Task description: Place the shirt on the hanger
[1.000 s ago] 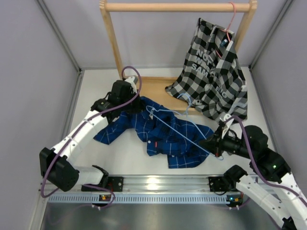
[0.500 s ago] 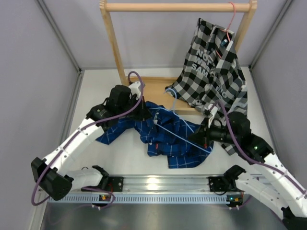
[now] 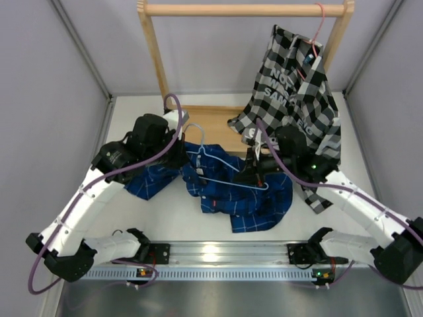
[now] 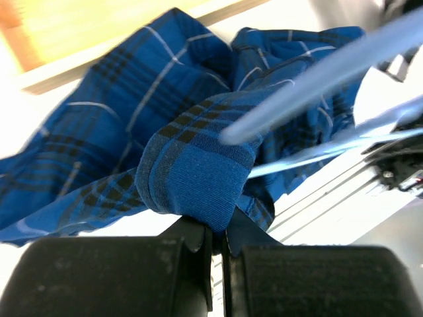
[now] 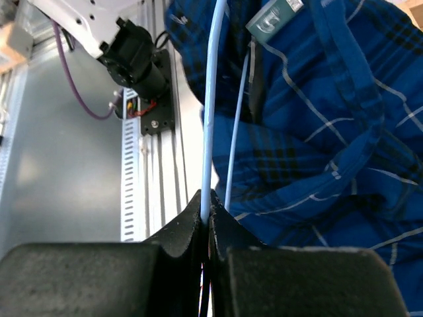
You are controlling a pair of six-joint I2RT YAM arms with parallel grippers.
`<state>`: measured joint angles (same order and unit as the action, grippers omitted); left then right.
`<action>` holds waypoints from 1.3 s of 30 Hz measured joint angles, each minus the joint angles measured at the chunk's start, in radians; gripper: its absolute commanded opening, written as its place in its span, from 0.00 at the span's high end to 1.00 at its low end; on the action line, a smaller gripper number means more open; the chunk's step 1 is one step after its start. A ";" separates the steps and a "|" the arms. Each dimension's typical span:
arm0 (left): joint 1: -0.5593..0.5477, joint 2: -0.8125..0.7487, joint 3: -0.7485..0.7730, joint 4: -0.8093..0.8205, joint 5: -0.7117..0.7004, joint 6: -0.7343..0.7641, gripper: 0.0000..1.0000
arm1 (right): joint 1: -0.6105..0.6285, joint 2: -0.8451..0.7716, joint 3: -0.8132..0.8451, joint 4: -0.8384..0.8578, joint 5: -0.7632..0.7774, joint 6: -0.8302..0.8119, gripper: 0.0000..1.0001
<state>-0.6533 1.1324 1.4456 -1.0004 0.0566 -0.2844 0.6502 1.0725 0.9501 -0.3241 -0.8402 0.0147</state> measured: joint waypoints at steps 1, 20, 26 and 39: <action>-0.001 0.000 0.019 -0.028 -0.018 0.004 1.00 | 0.009 0.030 0.016 0.002 -0.002 -0.021 1.00; -0.003 0.092 0.552 -0.210 -0.224 0.095 1.00 | 0.314 -0.083 -0.121 0.535 0.550 0.073 1.00; -0.016 0.093 0.409 -0.185 -0.124 0.131 1.00 | 0.361 -0.075 -0.211 0.627 0.584 0.074 1.00; -0.064 -0.037 0.066 -0.031 0.136 0.189 1.00 | 0.364 -0.108 -0.381 0.725 0.701 0.125 1.00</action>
<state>-0.7174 1.0958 1.5120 -1.0317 0.1928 -0.0956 1.0145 0.9642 0.5694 0.4007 -0.1394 0.1398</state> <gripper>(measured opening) 0.031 0.003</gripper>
